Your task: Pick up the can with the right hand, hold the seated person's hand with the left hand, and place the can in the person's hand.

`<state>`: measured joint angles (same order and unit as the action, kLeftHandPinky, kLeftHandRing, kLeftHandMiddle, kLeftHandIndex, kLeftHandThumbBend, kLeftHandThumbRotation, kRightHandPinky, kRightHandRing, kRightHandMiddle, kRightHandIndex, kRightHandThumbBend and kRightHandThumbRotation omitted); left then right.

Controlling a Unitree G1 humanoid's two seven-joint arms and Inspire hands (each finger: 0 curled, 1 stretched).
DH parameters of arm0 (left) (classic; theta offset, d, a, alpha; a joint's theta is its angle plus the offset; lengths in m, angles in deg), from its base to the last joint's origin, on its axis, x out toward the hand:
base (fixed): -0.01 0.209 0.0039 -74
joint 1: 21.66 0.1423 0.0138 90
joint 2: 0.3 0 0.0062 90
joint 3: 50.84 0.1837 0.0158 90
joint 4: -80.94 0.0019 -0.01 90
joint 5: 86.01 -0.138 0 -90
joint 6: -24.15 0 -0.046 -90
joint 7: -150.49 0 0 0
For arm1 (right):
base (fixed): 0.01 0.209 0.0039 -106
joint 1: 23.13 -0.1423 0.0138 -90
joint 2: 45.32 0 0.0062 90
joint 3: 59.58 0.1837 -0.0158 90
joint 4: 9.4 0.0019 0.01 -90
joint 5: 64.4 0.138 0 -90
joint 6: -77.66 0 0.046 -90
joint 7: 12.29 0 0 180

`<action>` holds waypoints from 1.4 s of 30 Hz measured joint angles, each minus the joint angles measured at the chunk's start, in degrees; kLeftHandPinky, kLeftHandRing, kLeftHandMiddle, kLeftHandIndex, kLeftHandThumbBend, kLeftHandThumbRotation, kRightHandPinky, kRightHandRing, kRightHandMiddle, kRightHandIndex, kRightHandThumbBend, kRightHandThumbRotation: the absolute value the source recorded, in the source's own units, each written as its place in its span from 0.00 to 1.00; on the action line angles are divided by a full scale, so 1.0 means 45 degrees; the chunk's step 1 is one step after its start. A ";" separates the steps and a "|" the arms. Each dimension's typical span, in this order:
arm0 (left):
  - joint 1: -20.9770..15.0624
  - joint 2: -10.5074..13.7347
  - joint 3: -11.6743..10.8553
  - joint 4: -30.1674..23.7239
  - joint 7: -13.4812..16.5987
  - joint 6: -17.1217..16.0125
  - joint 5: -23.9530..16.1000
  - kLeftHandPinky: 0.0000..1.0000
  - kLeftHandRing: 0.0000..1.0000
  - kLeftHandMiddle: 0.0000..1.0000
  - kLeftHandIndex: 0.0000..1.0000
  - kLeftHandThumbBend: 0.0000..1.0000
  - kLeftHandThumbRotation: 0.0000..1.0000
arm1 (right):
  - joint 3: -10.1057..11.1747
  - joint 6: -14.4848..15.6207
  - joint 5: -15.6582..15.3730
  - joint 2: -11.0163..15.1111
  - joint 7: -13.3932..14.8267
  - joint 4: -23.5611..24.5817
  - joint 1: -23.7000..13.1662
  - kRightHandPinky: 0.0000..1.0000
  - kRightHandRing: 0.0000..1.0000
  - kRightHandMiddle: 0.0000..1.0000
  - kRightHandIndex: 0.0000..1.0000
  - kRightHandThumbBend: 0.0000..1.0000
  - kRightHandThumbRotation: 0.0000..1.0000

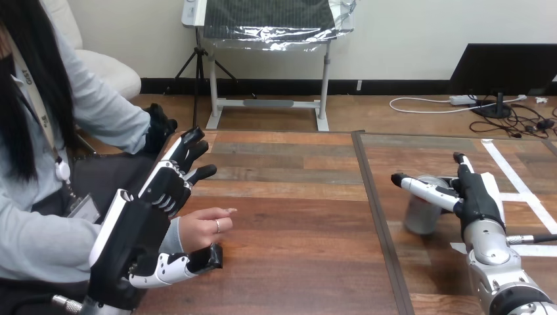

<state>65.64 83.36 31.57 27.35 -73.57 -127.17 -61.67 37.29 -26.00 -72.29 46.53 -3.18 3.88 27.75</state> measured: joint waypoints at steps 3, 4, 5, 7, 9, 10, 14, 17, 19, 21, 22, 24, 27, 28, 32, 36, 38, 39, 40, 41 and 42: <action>0.0000 -0.0002 0.0002 -0.0001 0.0000 0.0002 -0.0001 0.87 0.96 0.98 0.94 1.00 0.48 | -0.0002 0.0091 -0.0002 -0.0001 0.0003 -0.0001 0.0000 0.26 0.40 0.46 1.00 1.00 0.33; 0.0000 -0.0007 0.0002 -0.0001 0.0001 0.0000 -0.0005 0.86 0.96 0.98 0.94 1.00 0.48 | -0.0010 0.0123 -0.0013 -0.0001 0.0009 -0.0002 0.0000 0.24 0.37 0.43 1.00 1.00 0.34; 0.0000 -0.0011 0.0002 -0.0001 0.0003 0.0000 -0.0007 0.86 0.96 0.98 0.94 1.00 0.48 | -0.0017 0.0144 -0.0025 -0.0002 0.0019 -0.0004 0.0000 0.22 0.34 0.40 1.00 1.00 0.34; 0.0000 -0.0020 0.0002 -0.0001 0.0006 0.0000 -0.0010 0.86 0.96 0.98 0.94 1.00 0.48 | -0.0035 0.0190 -0.0068 -0.0002 0.0052 -0.0007 0.0000 0.23 0.36 0.47 1.00 1.00 0.35; 0.0000 -0.0034 0.0001 -0.0001 0.0006 0.0000 -0.0008 0.86 0.96 0.98 0.94 1.00 0.48 | -0.0068 0.0224 -0.0138 -0.0002 0.0079 -0.0007 0.0000 0.24 0.39 0.49 1.00 1.00 0.35; 0.0000 -0.0040 0.0001 -0.0001 0.0008 0.0000 -0.0009 0.86 0.96 0.98 0.94 1.00 0.48 | -0.0088 0.0236 -0.0180 -0.0001 0.0091 -0.0007 0.0000 0.25 0.41 0.51 1.00 1.00 0.35; 0.0000 -0.0076 0.0001 -0.0001 0.0020 0.0000 -0.0015 0.86 0.96 0.98 0.94 1.00 0.48 | -0.0138 0.0275 -0.0291 -0.0002 0.0114 -0.0007 0.0000 0.22 0.34 0.43 1.00 1.00 0.35; 0.0000 -0.0104 0.0001 -0.0001 0.0019 0.0000 -0.0016 0.86 0.96 0.98 0.94 1.00 0.48 | -0.0144 0.0287 -0.0305 -0.0005 0.0114 -0.0007 0.0000 0.22 0.31 0.40 1.00 1.00 0.34; 0.0000 -0.0119 0.0002 -0.0001 0.0019 -0.0001 -0.0017 0.86 0.96 0.98 0.94 1.00 0.48 | -0.0146 0.0287 -0.0312 -0.0010 0.0114 -0.0007 0.0000 0.19 0.27 0.35 1.00 1.00 0.34; -0.0001 -0.0133 0.0001 -0.0001 0.0019 -0.0001 -0.0017 0.86 0.96 0.98 0.94 1.00 0.48 | -0.0145 0.0287 -0.0310 -0.0018 0.0114 -0.0007 -0.0001 0.16 0.23 0.31 0.99 1.00 0.33; 0.0000 -0.0137 0.0001 -0.0001 0.0018 -0.0001 -0.0016 0.86 0.96 0.98 0.93 1.00 0.48 | -0.0142 0.0287 -0.0308 -0.0021 0.0114 -0.0007 -0.0001 0.14 0.21 0.28 0.99 1.00 0.32; 0.0000 -0.0147 0.0001 -0.0002 0.0018 -0.0001 -0.0015 0.86 0.96 0.98 0.93 1.00 0.48 | -0.0136 0.0287 -0.0298 -0.0030 0.0114 -0.0007 -0.0001 0.11 0.17 0.24 0.99 1.00 0.31; 0.0000 -0.0157 0.0001 -0.0002 0.0010 -0.0001 -0.0007 0.86 0.96 0.98 0.93 1.00 0.48 | -0.0150 0.0287 -0.0315 -0.0042 0.0140 -0.0007 -0.0001 0.09 0.14 0.21 0.98 1.00 0.30; -0.0001 -0.0158 0.0002 -0.0002 0.0009 -0.0001 -0.0005 0.86 0.96 0.98 0.93 1.00 0.48 | -0.0153 0.0287 -0.0317 -0.0048 0.0151 -0.0007 -0.0001 0.08 0.13 0.20 0.98 1.00 0.29; 0.0000 -0.0162 0.0001 -0.0007 0.0007 0.0000 -0.0002 0.86 0.96 0.98 0.93 1.00 0.48 | -0.0155 0.0288 -0.0316 -0.0080 0.0219 -0.0007 -0.0022 0.06 0.09 0.17 0.96 1.00 0.26; 0.0000 -0.0164 0.0001 -0.0025 -0.0020 0.0016 0.0039 0.86 0.96 0.98 0.93 1.00 0.49 | -0.0155 0.0311 -0.0314 -0.0131 0.0336 -0.0007 -0.0054 0.23 0.37 0.44 0.92 1.00 0.19; 0.0000 -0.0170 0.0001 -0.0038 -0.0025 0.0018 0.0057 0.86 0.96 0.98 0.92 1.00 0.49 | -0.0155 0.0322 -0.0313 -0.0164 0.0400 -0.0007 -0.0081 0.38 0.52 0.57 0.90 1.00 0.16; 0.0000 -0.0173 0.0001 -0.0044 -0.0025 0.0019 0.0063 0.86 0.96 0.98 0.92 1.00 0.49 | -0.0154 0.0326 -0.0312 -0.0179 0.0437 -0.0007 -0.0092 0.44 0.57 0.62 0.89 1.00 0.14; 0.0000 -0.0176 0.0001 -0.0050 -0.0028 0.0018 0.0077 0.86 0.96 0.98 0.92 1.00 0.49 | -0.0154 0.0326 -0.0312 -0.0195 0.0486 -0.0006 -0.0107 0.50 0.62 0.66 0.88 1.00 0.13; 0.0000 -0.0179 0.0001 -0.0053 -0.0032 0.0018 0.0092 0.86 0.96 0.98 0.92 1.00 0.49 | -0.0153 0.0325 -0.0312 -0.0213 0.0541 -0.0006 -0.0125 0.54 0.65 0.69 0.87 0.99 0.11; 0.0000 -0.0183 0.0001 -0.0056 -0.0038 0.0019 0.0109 0.86 0.96 0.98 0.92 1.00 0.49 | -0.0152 0.0325 -0.0311 -0.0238 0.0600 -0.0006 -0.0148 0.60 0.70 0.73 0.85 0.99 0.08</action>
<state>65.64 82.54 31.57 27.10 -73.74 -127.09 -61.18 36.61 -24.53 -73.69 45.46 -0.48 3.85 27.09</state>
